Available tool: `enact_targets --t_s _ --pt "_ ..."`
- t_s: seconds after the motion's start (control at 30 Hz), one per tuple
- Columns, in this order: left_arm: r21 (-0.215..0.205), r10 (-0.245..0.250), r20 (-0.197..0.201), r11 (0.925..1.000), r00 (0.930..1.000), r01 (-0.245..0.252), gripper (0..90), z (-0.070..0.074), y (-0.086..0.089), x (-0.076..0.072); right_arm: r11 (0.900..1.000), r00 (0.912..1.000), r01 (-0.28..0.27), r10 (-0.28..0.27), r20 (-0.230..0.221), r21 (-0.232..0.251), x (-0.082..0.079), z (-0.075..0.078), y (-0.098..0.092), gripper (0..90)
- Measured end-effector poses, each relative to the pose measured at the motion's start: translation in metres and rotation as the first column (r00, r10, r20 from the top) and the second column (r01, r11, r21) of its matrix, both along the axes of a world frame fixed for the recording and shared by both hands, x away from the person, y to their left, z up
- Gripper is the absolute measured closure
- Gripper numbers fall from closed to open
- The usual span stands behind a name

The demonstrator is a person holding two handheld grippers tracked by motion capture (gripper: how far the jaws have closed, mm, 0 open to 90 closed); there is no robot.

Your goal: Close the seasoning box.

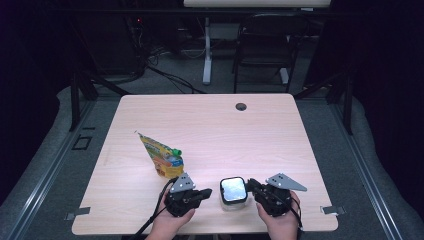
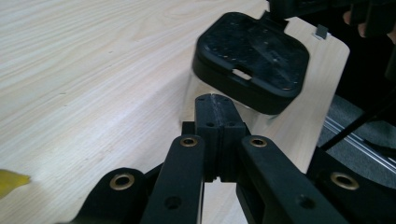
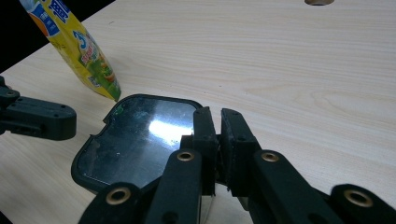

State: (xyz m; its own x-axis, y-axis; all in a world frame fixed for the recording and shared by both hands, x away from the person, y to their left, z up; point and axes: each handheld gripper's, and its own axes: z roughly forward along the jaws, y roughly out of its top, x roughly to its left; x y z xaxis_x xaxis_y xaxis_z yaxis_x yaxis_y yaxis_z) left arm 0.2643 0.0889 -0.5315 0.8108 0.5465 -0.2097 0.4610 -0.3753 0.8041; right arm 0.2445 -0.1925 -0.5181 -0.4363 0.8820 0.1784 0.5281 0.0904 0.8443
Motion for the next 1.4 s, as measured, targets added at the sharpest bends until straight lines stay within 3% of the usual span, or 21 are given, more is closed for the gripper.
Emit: enact_targets --t_s 0.33,1.4 --pt "0.022 -0.044 -0.008 0.9988 0.9990 0.045 90.0 -0.005 -0.012 -0.005 1.000 0.9999 0.013 -0.012 -0.005 0.012 0.000 0.000 0.000 84.9" --pt "0.025 -0.067 -0.018 0.9974 0.9976 0.068 90.0 -0.003 -0.020 -0.005 1.000 0.9999 0.012 -0.012 -0.009 0.018 -0.001 0.000 0.000 84.9"
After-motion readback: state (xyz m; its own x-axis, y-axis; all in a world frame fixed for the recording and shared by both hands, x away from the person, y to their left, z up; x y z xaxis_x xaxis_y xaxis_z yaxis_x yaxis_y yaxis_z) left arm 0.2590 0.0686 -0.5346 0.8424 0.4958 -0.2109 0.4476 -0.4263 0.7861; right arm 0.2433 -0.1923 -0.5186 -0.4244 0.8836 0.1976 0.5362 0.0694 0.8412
